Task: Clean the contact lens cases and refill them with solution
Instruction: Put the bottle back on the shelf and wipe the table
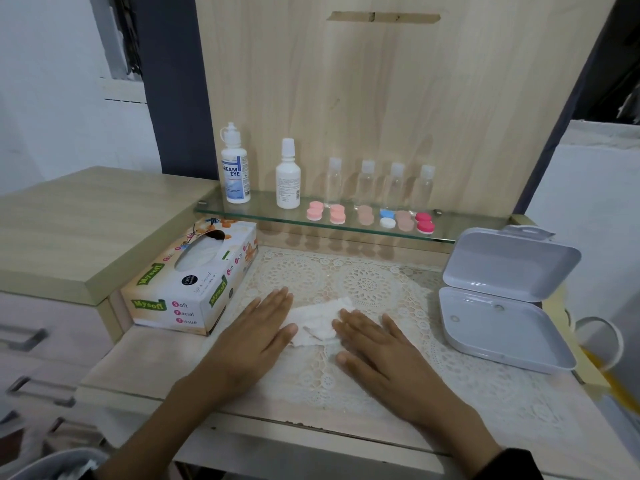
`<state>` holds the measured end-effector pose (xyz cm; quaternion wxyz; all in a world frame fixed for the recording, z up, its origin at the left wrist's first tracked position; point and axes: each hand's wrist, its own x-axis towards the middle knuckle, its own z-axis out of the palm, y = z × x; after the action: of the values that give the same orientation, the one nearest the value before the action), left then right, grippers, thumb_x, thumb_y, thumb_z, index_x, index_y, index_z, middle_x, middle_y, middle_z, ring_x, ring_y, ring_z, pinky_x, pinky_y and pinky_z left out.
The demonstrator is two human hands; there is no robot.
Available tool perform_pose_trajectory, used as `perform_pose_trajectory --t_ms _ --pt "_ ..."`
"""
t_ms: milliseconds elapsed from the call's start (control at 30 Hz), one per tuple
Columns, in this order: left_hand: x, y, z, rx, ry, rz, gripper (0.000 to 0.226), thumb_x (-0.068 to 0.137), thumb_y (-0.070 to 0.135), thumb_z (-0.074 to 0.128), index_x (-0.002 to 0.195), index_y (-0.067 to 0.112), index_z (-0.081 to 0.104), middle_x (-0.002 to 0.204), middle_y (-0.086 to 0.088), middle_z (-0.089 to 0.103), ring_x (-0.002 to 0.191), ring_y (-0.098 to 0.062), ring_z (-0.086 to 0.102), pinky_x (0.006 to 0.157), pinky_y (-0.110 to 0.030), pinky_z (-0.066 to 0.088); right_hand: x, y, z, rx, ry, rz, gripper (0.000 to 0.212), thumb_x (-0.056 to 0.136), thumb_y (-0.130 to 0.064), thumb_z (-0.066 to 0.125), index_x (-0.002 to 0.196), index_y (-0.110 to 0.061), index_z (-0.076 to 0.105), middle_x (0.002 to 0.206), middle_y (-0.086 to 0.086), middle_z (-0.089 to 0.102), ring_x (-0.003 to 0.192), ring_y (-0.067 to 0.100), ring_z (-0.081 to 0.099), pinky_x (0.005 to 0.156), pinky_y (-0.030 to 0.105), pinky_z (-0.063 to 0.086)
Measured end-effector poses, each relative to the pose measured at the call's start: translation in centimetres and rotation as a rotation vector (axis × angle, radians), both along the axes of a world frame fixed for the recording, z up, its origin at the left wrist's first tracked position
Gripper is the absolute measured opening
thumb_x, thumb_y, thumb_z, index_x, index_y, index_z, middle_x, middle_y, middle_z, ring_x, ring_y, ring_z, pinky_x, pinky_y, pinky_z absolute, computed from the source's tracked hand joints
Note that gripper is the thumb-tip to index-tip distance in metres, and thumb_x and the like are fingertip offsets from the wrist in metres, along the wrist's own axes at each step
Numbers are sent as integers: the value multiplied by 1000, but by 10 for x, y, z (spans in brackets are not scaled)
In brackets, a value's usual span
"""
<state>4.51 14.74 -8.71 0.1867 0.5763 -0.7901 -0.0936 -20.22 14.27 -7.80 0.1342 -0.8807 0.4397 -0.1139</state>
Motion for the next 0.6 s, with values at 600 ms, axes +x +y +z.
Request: perform_pose_trajectory --t_ms 600 --pt "14 19 -21 -318 114 112 64 88 57 42 138 18 47 140 7 49 131 0 34 110 -12 19 47 -18 0 -45 37 -1 44 103 -47 27 147 -45 29 161 -12 12 149 8 1 121 32 0"
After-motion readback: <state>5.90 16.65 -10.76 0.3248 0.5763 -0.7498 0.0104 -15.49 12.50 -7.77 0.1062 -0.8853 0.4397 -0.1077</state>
